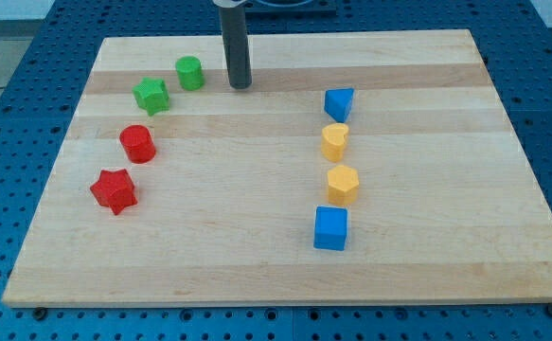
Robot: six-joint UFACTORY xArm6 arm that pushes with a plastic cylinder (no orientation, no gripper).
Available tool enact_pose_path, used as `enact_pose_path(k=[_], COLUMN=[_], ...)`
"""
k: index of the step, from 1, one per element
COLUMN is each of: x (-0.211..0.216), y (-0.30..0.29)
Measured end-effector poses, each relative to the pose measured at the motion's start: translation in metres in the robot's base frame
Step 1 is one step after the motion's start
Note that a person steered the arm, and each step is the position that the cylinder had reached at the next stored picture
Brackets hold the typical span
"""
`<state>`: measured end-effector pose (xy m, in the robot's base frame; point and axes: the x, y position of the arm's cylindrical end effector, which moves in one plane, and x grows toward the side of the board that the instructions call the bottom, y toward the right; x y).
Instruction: Push the green star to the left of the green circle
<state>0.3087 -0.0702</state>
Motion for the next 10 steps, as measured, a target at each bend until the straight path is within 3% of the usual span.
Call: enact_pose_path(k=[1, 3, 4, 6, 8, 10], x=[0.016, 0.058, 0.052, 0.038, 0.035, 0.007], y=[0.003, -0.075, -0.109, -0.110, -0.159, -0.132])
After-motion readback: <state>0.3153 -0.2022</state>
